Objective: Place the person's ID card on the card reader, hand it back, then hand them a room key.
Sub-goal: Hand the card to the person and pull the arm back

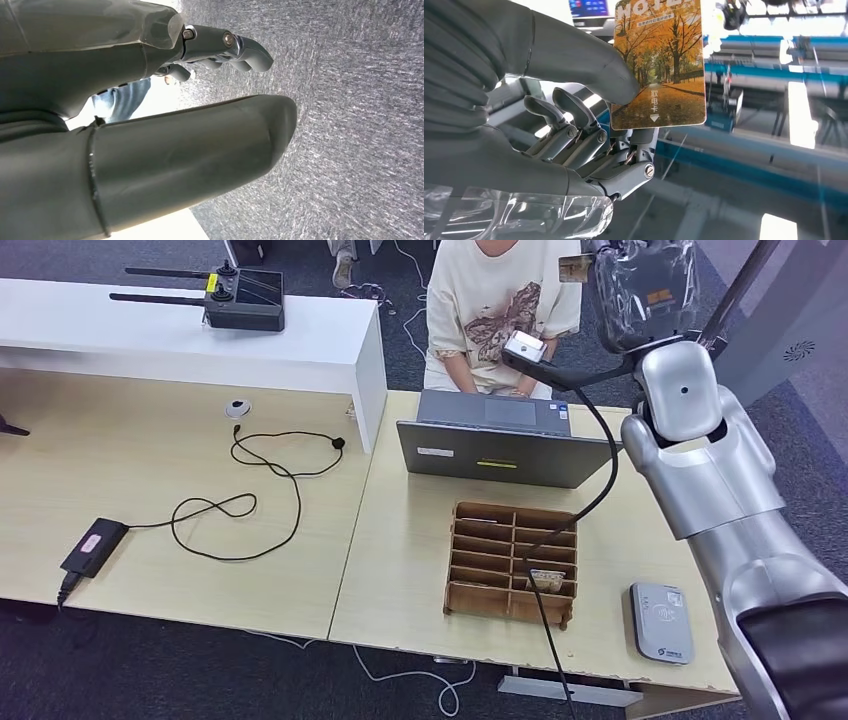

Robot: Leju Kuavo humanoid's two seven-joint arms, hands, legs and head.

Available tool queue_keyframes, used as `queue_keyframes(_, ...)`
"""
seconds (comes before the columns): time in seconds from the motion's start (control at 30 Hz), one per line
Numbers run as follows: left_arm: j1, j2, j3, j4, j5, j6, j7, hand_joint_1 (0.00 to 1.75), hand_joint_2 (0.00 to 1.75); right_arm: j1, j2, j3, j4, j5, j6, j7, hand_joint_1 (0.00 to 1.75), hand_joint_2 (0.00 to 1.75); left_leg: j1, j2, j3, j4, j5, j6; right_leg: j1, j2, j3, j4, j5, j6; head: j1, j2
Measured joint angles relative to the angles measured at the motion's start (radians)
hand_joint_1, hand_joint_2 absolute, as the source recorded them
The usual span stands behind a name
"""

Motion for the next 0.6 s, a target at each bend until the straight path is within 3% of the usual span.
queue_keyframes(0.23,0.001,0.0,0.002,0.0,0.001,-0.01,0.0,0.0,0.0,-0.062,0.058,0.035,0.116,0.022,0.185,0.061,1.75,1.75,0.0,0.0,0.0,0.0,0.0,0.0,0.0,0.0,0.0,0.0,0.0,0.0,0.0,0.0)
queue_keyframes(0.6,0.001,0.0,0.009,0.0,0.002,-0.019,0.007,0.0,0.0,-0.122,0.108,0.008,0.203,-0.036,0.353,0.136,1.75,1.75,0.0,0.0,0.0,0.0,0.0,0.0,0.0,0.0,0.0,0.0,0.0,0.0,0.0,0.0)
